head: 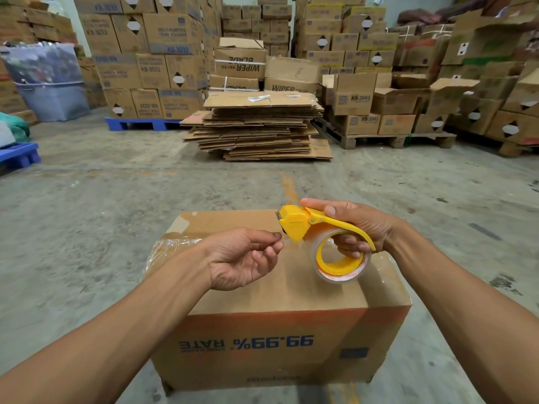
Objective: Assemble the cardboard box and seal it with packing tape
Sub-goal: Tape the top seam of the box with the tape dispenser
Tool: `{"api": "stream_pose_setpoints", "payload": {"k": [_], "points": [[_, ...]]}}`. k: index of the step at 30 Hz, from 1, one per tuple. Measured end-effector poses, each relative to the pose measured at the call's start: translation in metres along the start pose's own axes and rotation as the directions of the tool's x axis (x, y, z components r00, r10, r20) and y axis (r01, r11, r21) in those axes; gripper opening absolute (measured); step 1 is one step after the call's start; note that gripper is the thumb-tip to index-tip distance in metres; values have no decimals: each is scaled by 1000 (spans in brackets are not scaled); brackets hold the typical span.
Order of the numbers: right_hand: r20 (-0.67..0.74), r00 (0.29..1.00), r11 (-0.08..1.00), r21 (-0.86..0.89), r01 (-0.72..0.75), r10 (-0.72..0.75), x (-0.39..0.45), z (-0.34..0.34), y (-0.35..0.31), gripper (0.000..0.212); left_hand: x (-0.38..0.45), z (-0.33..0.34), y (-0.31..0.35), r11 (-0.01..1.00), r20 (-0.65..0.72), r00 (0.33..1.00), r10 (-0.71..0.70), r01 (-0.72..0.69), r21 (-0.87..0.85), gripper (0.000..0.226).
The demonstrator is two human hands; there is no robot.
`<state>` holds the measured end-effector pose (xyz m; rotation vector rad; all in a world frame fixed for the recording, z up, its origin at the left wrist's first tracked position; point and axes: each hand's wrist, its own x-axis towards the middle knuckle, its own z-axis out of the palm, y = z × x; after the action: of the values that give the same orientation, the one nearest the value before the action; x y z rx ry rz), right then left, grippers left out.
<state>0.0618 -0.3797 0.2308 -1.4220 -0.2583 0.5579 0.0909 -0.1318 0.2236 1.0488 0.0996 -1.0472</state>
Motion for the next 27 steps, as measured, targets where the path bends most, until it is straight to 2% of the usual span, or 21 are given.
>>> {"api": "stream_pose_setpoints", "payload": {"k": [2, 8, 12, 17, 22, 27], "points": [[2, 1000, 999, -27, -25, 25, 1, 0, -1, 58, 3, -2, -1, 1000, -28, 1000, 8, -8, -4, 3], [-18, 995, 967, -237, -99, 97, 13, 11, -7, 46, 8, -36, 20, 958, -218, 965, 147, -84, 274, 17], [-41, 990, 942, -305, -139, 132, 18, 11, -12, 47, -14, -97, 53, 946, -350, 918, 187, -72, 315, 20], [-43, 990, 875, -463, -142, 138, 59, 26, -32, 46, -41, -161, 81, 941, -497, 837, 226, -56, 335, 18], [-62, 994, 707, -698, -112, 95, 116, 41, -65, 47, -43, -186, 95, 881, -561, 722, 405, -144, 451, 22], [-101, 987, 658, -736, -158, 124, 156, 47, -52, 34, -36, -216, 83, 811, -574, 601, 557, -244, 532, 20]]}}
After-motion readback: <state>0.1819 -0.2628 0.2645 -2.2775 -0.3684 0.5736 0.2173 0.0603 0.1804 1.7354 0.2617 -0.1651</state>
